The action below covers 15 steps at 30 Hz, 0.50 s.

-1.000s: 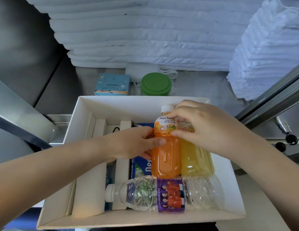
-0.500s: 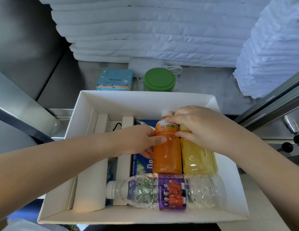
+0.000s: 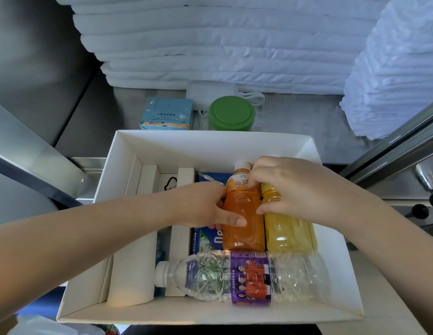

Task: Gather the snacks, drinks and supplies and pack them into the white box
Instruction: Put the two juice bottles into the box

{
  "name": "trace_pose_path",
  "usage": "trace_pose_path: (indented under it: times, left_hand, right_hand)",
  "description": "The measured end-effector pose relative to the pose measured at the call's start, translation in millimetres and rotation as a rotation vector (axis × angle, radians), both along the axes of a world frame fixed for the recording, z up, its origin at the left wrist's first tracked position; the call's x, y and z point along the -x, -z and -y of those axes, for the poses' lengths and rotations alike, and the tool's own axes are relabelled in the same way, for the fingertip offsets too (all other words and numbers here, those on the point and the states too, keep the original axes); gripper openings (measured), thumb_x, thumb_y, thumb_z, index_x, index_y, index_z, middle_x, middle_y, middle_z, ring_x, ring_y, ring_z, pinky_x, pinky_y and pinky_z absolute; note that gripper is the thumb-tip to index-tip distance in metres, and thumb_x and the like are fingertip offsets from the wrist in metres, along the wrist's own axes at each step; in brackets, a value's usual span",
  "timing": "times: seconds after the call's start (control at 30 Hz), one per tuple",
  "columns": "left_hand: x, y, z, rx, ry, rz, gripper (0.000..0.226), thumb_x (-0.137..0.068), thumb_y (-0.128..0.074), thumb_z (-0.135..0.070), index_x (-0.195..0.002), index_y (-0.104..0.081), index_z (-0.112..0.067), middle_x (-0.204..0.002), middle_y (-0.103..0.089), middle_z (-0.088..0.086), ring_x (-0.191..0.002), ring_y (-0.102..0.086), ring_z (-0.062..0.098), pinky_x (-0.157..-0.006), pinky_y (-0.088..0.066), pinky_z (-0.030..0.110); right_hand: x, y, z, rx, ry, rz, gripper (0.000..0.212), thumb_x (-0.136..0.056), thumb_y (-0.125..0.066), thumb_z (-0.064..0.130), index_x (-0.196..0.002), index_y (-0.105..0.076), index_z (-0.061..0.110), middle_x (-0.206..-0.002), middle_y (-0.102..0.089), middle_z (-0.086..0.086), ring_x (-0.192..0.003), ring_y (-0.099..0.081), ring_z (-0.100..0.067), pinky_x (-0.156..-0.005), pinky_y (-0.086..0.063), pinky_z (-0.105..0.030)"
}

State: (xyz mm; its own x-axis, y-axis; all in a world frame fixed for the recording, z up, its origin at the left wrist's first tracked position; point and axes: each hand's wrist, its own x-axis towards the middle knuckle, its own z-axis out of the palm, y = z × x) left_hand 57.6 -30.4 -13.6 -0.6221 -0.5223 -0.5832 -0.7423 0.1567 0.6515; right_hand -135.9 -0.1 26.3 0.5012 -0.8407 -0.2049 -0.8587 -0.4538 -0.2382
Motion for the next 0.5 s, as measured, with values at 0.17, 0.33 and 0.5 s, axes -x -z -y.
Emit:
trace_pose_path:
  times: [0.17, 0.33, 0.5]
  left_hand:
    - [1, 0, -2, 0.053, 0.019, 0.058, 0.052, -0.078, -0.055, -0.060, -0.112, -0.055, -0.021, -0.101, -0.069, -0.003, -0.087, -0.065, 0.010, -0.079, -0.051, 0.023]
    - [-8, -27, 4, 0.355, 0.093, 0.103, 0.066, -0.069, -0.040, -0.075, -0.114, -0.054, -0.028, -0.103, -0.063, -0.014, -0.083, -0.058, -0.001, -0.062, -0.046, 0.009]
    - [-32, -63, 23, 1.043, -0.082, -0.220, 0.040, -0.090, -0.044, -0.052, -0.113, -0.060, -0.023, -0.107, -0.060, -0.009, -0.099, -0.050, 0.001, -0.085, -0.039, 0.016]
  right_hand:
    - [0, 0, 2, -0.016, -0.007, 0.023, 0.035, -0.079, -0.068, 0.046, -0.110, -0.057, 0.037, -0.107, -0.048, 0.019, -0.095, -0.048, -0.004, -0.075, -0.040, -0.027]
    - [2, -15, 10, 0.068, 0.034, 0.190, 0.026, -0.083, -0.052, 0.046, -0.105, -0.062, 0.035, -0.100, -0.054, 0.022, -0.091, -0.053, 0.002, -0.079, -0.046, -0.024]
    - [2, -32, 36, 0.290, 0.140, 0.407, 0.014, -0.086, -0.062, 0.028, -0.100, -0.066, 0.027, -0.094, -0.057, 0.019, -0.086, -0.056, 0.003, -0.075, -0.046, -0.018]
